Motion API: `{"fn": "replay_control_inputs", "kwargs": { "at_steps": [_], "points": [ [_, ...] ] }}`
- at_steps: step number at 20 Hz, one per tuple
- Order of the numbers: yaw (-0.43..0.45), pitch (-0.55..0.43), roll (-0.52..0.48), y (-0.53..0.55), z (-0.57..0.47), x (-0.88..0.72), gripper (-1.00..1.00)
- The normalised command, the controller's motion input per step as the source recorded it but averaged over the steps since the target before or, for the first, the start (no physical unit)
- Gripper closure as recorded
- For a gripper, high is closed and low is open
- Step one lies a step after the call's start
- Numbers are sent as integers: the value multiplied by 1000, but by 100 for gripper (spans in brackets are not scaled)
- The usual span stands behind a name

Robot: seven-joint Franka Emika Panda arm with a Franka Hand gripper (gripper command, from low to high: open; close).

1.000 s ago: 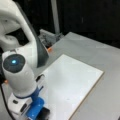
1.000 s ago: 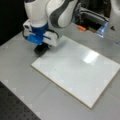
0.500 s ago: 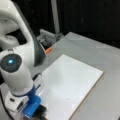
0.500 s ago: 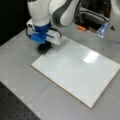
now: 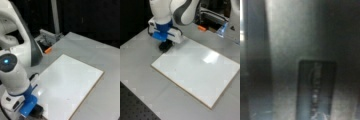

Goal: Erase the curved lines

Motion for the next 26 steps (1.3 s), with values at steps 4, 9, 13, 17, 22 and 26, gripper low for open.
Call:
{"fn": "replay_control_inputs", "kwargs": {
  "at_steps": [4,9,13,17,22,26],
  "points": [
    [40,-137,56,20,-183,153,100],
    [-9,-111,109,32,-146,124,100],
    [-32,-54,151,5,-120,-14,100],
    [-2,-21,148,-58,-74,-107,100],
    [28,7,157,-164,-22,-152,100],
    [-10,-17,150,-121,-37,-123,-100]
  ]
}}
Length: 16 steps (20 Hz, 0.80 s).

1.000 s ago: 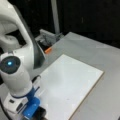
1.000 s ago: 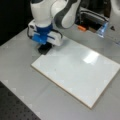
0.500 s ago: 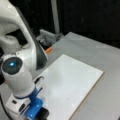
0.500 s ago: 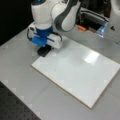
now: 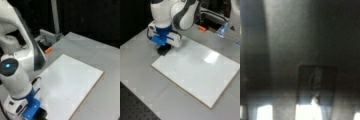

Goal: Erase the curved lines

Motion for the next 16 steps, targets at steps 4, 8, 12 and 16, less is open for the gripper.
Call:
{"fn": "replay_control_inputs", "kwargs": {
  "at_steps": [4,8,12,16],
  "points": [
    [-26,-23,127,-39,-65,-92,-100],
    [-31,-20,138,48,-84,-102,-100],
    [-53,-35,112,82,-34,-97,-100],
    [-60,-40,68,83,26,-90,-100]
  ]
}}
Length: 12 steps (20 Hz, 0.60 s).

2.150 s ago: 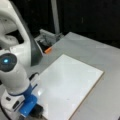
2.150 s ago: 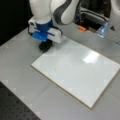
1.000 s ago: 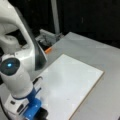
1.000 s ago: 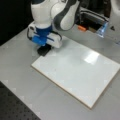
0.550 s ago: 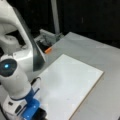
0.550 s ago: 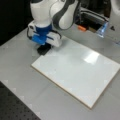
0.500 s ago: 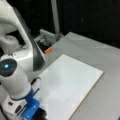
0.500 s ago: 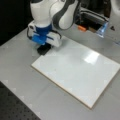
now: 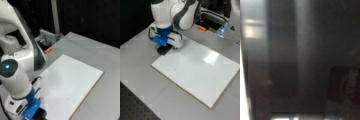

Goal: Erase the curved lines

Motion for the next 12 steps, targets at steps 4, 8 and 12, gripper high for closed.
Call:
{"fn": "replay_control_inputs", "kwargs": {
  "at_steps": [4,8,12],
  "points": [
    [-94,-27,16,101,123,-114,-100],
    [-115,6,-88,114,244,-169,-100],
    [-83,28,-178,159,250,-219,-100]
  ]
}}
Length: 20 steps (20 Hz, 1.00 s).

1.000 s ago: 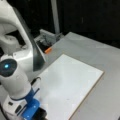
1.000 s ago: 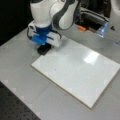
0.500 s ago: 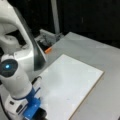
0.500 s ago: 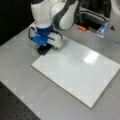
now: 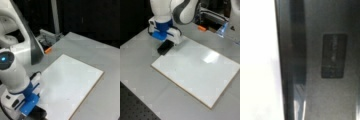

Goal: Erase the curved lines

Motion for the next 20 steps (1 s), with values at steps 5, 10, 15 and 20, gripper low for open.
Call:
{"fn": "replay_control_inputs", "kwargs": {
  "at_steps": [5,10,15,20],
  "points": [
    [-29,48,-171,305,171,-272,-100],
    [0,28,-128,474,67,-269,-100],
    [62,-5,-124,478,57,-244,-100],
    [41,-126,-51,474,24,-267,-100]
  ]
}}
